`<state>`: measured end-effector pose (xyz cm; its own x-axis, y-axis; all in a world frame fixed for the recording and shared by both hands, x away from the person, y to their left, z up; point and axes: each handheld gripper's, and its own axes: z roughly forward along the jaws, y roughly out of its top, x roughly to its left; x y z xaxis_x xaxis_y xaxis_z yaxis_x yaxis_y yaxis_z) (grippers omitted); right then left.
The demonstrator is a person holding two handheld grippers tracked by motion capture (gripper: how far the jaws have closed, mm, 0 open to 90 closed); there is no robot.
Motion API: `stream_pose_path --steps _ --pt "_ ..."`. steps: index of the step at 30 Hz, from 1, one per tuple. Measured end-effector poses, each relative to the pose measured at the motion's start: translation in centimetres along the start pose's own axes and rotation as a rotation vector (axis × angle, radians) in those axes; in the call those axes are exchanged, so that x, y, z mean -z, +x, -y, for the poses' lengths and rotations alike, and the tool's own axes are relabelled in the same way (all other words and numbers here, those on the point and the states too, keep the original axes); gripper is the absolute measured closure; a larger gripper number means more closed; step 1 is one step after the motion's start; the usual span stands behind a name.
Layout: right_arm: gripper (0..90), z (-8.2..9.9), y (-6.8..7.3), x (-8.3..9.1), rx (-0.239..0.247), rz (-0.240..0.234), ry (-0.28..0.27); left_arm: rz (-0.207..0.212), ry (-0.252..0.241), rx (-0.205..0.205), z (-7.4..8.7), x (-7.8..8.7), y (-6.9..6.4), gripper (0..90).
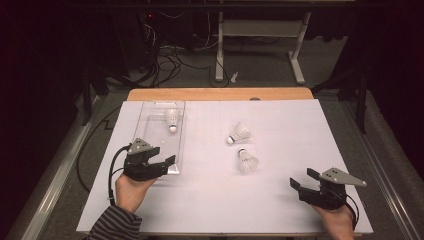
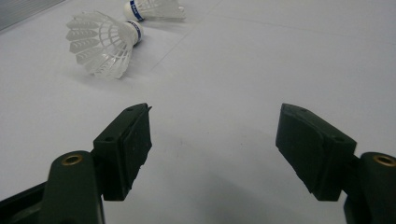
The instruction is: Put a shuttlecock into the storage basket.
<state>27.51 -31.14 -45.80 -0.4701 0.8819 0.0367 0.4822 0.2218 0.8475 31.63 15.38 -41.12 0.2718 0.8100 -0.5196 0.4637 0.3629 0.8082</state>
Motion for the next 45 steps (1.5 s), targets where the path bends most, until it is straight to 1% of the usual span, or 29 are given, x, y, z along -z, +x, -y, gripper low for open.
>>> stream_pose_path --steps 8,15,18,19,25,31,35,37,40,43,45 --pt "27.3 0.0 0.0 0.0 -0.005 0.001 -0.001 0.034 0.015 -0.013 0.5 -0.1 -0.9 35.5" --pt "27.3 0.0 -0.1 0.0 -0.004 -0.001 -0.003 0.045 0.033 -0.017 1.0 -0.5 -1.6 35.5" --pt "27.3 0.0 0.0 0.1 -0.006 -0.003 -0.004 0.045 0.043 -0.029 1.2 -0.8 -1.8 34.4" --pt "27.3 0.0 0.0 0.1 -0.004 -0.003 -0.004 0.047 0.046 -0.025 1.3 -0.9 -1.9 34.3" --pt "27.3 0.0 0.0 0.1 -0.006 -0.004 -0.004 0.058 0.079 -0.031 1.8 -1.5 -2.7 33.8" --pt "27.3 0.0 0.0 0.1 -0.002 -0.005 -0.002 0.068 0.098 -0.040 2.1 -1.9 -3.2 33.8" --pt "27.3 0.1 -0.1 0.1 -0.003 -0.004 -0.003 0.078 0.097 -0.037 2.1 -2.2 -3.6 33.8" --pt "27.3 0.1 -0.1 0.1 -0.003 -0.004 -0.003 0.084 0.099 -0.044 2.2 -2.3 -3.8 33.8" --pt "27.3 0.1 -0.1 0.1 -0.003 -0.002 -0.003 0.097 0.100 -0.039 2.4 -2.5 -4.2 34.0" --pt "27.3 0.1 -0.1 0.1 -0.002 -0.001 -0.002 0.104 0.107 -0.050 2.6 -2.7 -4.4 34.0" --pt "27.3 0.1 -0.1 0.1 -0.003 -0.001 -0.003 0.110 0.106 -0.049 2.6 -2.7 -4.6 34.1"
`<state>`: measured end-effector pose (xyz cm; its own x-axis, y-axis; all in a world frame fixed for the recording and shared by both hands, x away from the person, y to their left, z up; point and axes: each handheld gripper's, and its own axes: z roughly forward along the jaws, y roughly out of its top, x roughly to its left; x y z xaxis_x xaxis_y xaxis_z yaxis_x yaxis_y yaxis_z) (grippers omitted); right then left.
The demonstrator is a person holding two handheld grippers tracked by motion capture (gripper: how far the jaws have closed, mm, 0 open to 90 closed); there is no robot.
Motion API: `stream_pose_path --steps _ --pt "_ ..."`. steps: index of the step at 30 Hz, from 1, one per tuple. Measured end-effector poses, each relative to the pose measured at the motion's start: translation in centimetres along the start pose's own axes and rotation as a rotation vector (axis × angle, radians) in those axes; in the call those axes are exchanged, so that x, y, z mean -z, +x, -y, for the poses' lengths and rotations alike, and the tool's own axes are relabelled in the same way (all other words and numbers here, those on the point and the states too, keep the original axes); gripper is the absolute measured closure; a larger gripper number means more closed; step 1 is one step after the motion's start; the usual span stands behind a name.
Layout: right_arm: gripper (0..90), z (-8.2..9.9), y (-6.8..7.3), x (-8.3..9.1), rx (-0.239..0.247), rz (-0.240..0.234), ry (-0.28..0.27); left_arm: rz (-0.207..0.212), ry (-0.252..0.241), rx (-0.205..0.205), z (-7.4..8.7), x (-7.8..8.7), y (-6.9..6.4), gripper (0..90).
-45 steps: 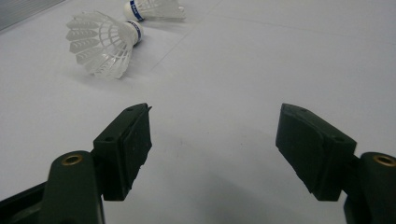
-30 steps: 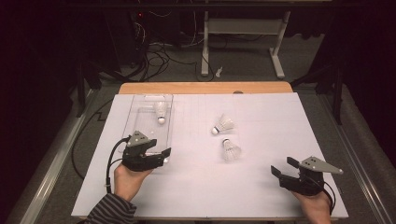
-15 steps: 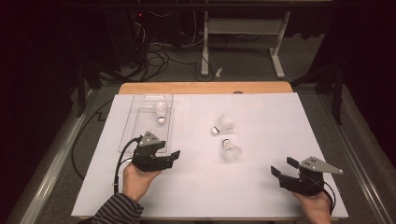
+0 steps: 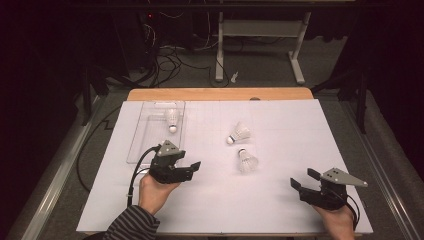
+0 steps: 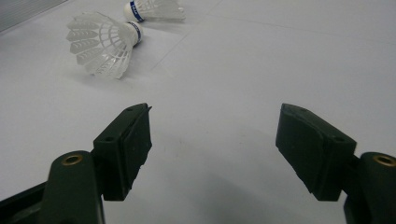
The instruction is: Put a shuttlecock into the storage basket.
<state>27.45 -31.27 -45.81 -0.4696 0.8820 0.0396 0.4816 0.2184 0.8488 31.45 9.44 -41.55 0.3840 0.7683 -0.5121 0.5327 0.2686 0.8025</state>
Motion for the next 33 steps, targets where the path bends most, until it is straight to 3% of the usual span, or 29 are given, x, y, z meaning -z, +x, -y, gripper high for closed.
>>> stream_pose_path --steps 10,23,33 --pt "27.3 0.0 0.0 0.0 0.001 0.000 0.000 0.036 -0.002 -0.002 0.0 -0.9 -1.3 36.6" --pt "27.3 0.0 0.0 0.0 0.001 -0.002 0.001 0.066 0.039 0.011 0.2 -2.5 -2.3 38.1" --pt "27.3 0.0 0.0 0.0 0.004 -0.003 -0.001 0.080 0.064 -0.017 0.5 -3.5 -3.2 37.1"
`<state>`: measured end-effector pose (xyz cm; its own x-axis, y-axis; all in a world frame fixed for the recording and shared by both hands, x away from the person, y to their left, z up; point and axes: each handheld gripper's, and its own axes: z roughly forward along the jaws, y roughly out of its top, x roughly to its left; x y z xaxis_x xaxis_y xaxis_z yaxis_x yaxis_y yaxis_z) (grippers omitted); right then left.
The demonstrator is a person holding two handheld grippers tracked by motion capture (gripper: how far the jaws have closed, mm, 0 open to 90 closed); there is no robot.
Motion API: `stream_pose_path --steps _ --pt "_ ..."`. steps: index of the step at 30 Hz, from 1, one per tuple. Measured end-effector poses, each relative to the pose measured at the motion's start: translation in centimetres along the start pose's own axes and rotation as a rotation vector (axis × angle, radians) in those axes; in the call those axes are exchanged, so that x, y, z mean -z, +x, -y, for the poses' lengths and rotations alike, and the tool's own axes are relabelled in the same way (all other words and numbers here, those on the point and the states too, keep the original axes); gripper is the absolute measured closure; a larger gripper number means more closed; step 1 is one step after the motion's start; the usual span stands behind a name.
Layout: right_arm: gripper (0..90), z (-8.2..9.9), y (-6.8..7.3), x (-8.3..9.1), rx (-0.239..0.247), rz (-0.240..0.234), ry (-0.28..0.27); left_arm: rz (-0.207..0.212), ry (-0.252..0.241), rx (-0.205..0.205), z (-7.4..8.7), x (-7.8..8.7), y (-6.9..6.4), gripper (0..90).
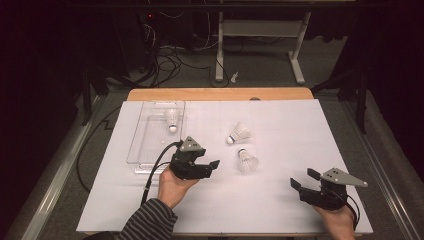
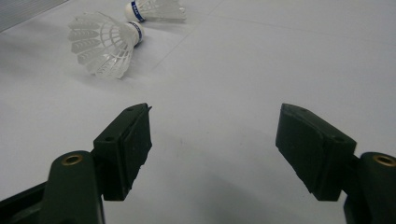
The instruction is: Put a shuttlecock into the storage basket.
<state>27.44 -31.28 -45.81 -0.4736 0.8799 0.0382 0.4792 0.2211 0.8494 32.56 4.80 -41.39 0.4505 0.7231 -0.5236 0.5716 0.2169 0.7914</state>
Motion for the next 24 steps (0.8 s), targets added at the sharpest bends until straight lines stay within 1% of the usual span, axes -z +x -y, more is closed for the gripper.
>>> stream_pose_path --steps 11,15,18,21,24 --pt "27.3 0.0 0.0 0.0 0.002 0.000 0.001 0.011 0.032 -0.006 0.2 -0.9 -0.6 36.8" --pt "27.4 0.0 0.0 0.0 -0.002 0.001 0.002 0.012 0.043 -0.020 0.3 -1.3 -0.8 36.8" --pt "27.4 0.0 0.0 0.0 0.000 0.001 0.003 0.022 0.056 -0.008 0.3 -1.5 -0.9 36.8" --pt "27.4 0.0 0.0 0.0 -0.001 0.001 0.003 0.021 0.069 -0.024 0.5 -1.8 -1.1 36.8" --pt "27.4 0.0 0.0 0.0 0.000 0.000 0.003 0.019 0.079 -0.027 0.6 -2.1 -1.3 36.9"
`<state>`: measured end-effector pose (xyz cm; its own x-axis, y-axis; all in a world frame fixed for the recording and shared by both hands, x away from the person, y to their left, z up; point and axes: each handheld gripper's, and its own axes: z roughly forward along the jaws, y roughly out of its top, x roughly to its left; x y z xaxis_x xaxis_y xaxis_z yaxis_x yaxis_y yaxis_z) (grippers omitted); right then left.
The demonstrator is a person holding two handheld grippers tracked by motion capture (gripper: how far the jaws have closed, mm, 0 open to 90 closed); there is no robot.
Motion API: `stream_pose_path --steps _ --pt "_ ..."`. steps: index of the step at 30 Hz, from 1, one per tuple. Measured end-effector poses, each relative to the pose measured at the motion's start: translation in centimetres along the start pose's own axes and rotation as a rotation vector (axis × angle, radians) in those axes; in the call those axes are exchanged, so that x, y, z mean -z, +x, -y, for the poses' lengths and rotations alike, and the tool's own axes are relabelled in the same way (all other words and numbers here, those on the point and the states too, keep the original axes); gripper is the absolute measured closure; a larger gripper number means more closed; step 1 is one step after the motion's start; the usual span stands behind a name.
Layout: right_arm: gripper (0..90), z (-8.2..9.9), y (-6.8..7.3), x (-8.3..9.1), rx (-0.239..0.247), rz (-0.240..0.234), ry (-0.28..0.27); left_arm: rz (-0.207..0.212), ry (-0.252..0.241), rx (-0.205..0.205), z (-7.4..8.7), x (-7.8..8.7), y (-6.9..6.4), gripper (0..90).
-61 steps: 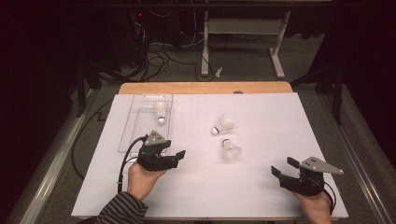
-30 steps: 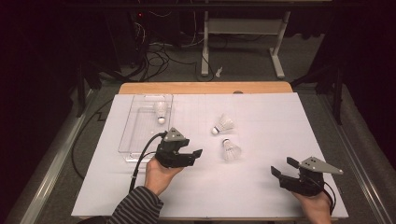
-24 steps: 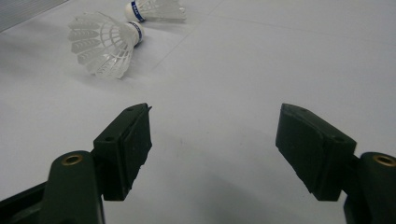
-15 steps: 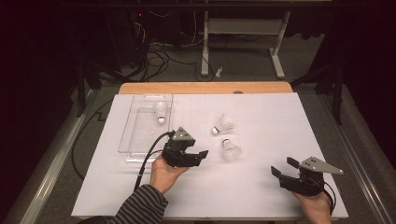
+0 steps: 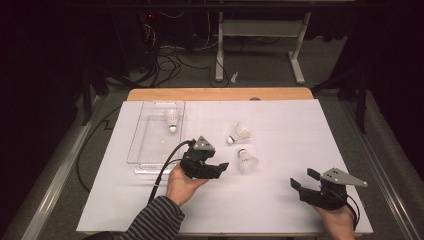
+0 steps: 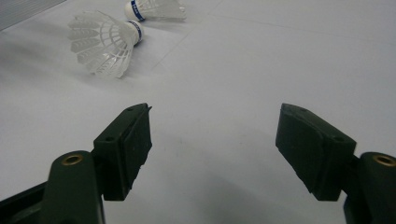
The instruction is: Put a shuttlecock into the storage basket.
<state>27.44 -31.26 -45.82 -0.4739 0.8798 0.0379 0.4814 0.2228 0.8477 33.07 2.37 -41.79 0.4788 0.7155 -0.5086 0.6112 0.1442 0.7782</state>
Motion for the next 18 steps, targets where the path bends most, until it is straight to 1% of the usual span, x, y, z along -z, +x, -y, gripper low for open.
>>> stream_pose_path --steps 3,4,5,9,11,18 --pt "27.4 0.0 0.0 0.0 0.003 0.000 -0.001 -0.018 0.014 -0.009 0.0 -0.3 -0.1 38.6" --pt "27.4 0.0 0.0 0.0 0.004 -0.001 -0.001 -0.020 0.017 0.002 0.0 -0.5 -0.2 38.7" --pt "27.4 0.0 0.0 0.0 0.004 -0.001 0.000 -0.020 0.024 0.004 -0.1 -0.6 -0.2 38.7" --pt "27.4 0.0 0.0 0.0 0.004 0.000 0.000 -0.029 0.039 -0.021 0.0 -1.0 -0.5 39.7" --pt "27.4 0.0 0.0 0.0 0.004 -0.001 0.000 -0.028 0.049 -0.030 0.0 -1.1 -0.6 40.0" --pt "27.4 0.0 0.0 0.0 0.006 -0.001 0.001 -0.020 0.053 -0.042 -0.1 -1.7 -1.2 42.6"
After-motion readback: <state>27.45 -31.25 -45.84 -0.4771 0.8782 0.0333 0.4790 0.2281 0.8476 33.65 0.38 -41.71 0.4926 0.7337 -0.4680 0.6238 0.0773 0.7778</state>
